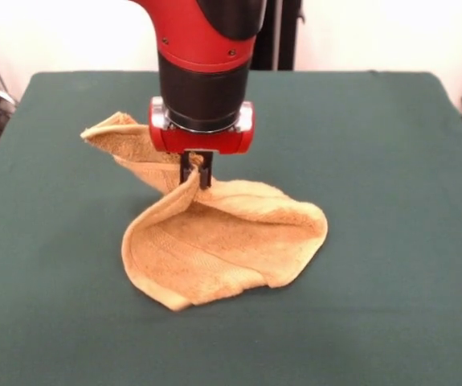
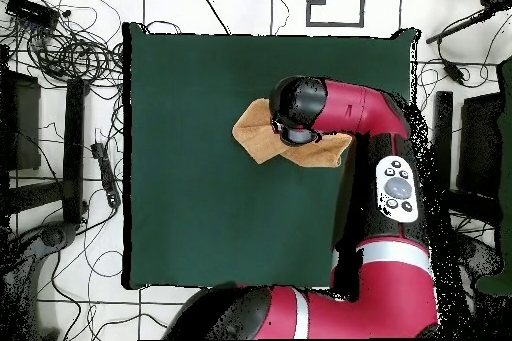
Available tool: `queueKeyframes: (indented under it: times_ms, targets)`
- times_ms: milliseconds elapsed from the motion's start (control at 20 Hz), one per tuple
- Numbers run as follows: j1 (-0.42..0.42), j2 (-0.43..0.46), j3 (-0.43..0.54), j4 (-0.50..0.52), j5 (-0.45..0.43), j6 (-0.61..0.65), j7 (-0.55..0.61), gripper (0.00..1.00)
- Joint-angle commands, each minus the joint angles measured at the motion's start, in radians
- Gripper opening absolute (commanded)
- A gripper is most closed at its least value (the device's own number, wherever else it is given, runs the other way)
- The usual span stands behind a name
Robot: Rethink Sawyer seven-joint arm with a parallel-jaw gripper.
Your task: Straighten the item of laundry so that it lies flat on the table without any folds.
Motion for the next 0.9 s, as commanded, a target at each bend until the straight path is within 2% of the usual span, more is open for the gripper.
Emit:
queueKeyframes:
  times_ms: [50, 450, 700, 900]
  targets:
    - [0.064, 0.064, 0.058, -0.08, 0.061, 0.095, 0.194, 0.0]
    - [0.079, 0.088, 0.047, -0.132, 0.079, 0.122, 0.207, 0.0]
    - [0.081, 0.081, 0.043, -0.109, 0.082, 0.091, 0.215, 0.0]
    - [0.075, 0.065, 0.044, -0.044, 0.078, -0.002, 0.222, 0.0]
